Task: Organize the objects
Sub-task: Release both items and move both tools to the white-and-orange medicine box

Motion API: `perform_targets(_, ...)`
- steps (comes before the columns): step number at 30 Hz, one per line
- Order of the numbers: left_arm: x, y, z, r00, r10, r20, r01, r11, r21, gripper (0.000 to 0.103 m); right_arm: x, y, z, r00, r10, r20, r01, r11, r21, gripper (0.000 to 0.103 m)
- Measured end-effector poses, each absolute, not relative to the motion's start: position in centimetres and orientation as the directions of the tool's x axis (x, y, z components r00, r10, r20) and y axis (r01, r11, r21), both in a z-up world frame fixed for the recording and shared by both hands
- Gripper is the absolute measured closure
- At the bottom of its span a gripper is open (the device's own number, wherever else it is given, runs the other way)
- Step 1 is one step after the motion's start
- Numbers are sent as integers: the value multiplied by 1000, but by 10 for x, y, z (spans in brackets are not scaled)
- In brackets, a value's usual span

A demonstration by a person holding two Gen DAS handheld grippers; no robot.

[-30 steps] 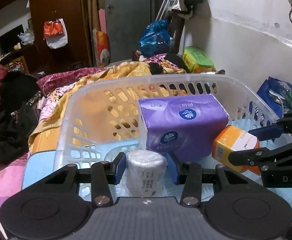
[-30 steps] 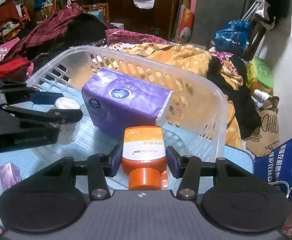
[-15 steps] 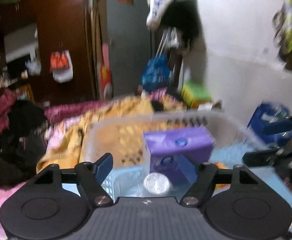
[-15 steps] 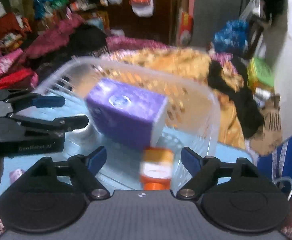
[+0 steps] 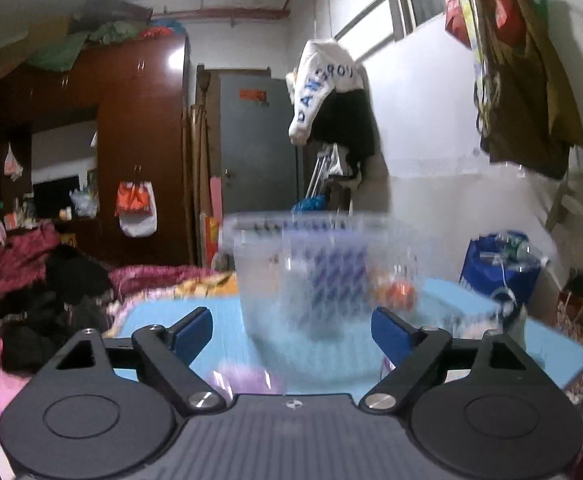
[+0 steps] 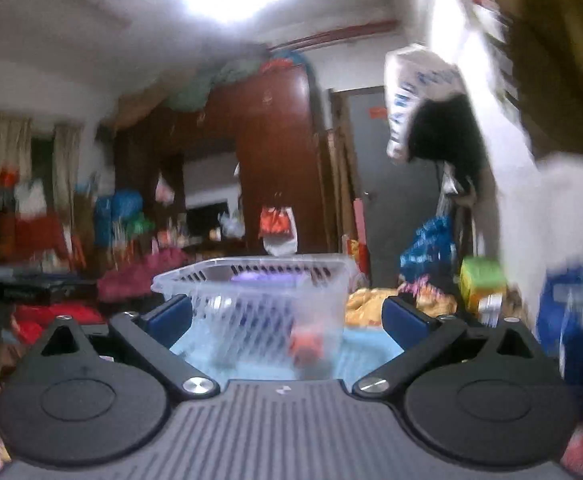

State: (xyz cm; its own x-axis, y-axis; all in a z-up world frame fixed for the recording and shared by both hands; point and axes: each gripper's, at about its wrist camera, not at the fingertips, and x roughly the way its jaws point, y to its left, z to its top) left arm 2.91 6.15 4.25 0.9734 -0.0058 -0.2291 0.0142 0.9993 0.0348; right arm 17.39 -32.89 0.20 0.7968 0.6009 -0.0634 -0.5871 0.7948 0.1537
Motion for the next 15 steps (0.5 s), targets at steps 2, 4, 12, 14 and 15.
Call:
perform_targets(2,34,60,32,966,-14,-259,24,999,35,14,179,-332,-25,797,597,-89,-573,795,198,0)
perform_targets(4,31,62,27,967,-22,-256,27,999,18,14,190,-327,-37,791,598,-128,-559,792,245,0)
perform_targets(12,-5,50,4,973,-128,-194,138,989,43,14,168,-273,-56,686,715,-134,-714,697,66,4)
perform_targets(14,-4,48,-5,964,-168,-207,180,983,37,14,169,-269,-64,643,755,-132,-753,654,70,4)
perform_targets(15,-2,46,-10,960,-179,-214,191,981,38,14,170,-266,-66,633,763,-133,-762,644,72,4)
